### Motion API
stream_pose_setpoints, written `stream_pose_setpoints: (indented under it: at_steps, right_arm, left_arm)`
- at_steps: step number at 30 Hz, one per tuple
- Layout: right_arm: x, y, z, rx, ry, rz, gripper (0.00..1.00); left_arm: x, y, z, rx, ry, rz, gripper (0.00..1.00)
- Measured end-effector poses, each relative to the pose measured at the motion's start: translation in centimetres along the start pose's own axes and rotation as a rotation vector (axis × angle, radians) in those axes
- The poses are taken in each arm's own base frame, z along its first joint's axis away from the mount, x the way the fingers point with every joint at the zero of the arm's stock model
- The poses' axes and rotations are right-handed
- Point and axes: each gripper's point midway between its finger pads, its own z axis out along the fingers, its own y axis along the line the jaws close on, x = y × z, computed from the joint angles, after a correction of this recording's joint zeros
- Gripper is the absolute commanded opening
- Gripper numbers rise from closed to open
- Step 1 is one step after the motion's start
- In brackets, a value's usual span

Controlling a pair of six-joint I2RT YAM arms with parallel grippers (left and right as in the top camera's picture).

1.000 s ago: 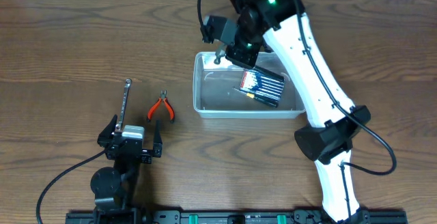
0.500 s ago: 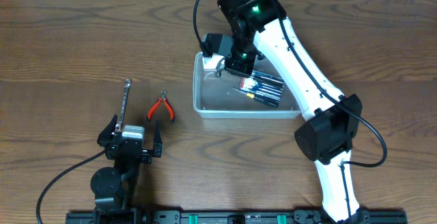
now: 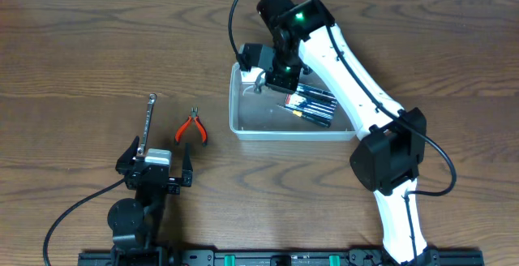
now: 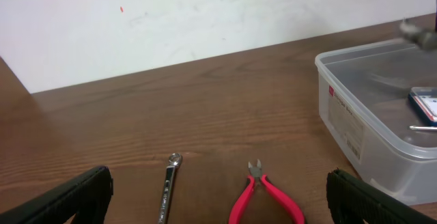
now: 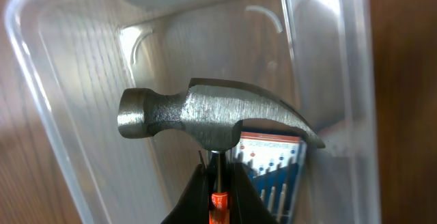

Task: Pack container
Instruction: 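Lower the hammer into the container and open the right gripper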

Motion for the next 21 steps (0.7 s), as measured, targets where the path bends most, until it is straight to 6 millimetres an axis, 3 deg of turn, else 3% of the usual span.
stream_pose_setpoints:
  at_steps: [8,21]
  right_arm:
    - [1.2,0.5,2.6,-0.036,0.038,0.009,0.01]
    - [1.0,0.2,3.3,-0.024,0.024,0.005,0.01]
  left_arm:
    - [0.0,0.0,0.0,0.000,0.000,0.000,0.98]
    - [0.0,0.0,0.0,0.000,0.000,0.000,0.98]
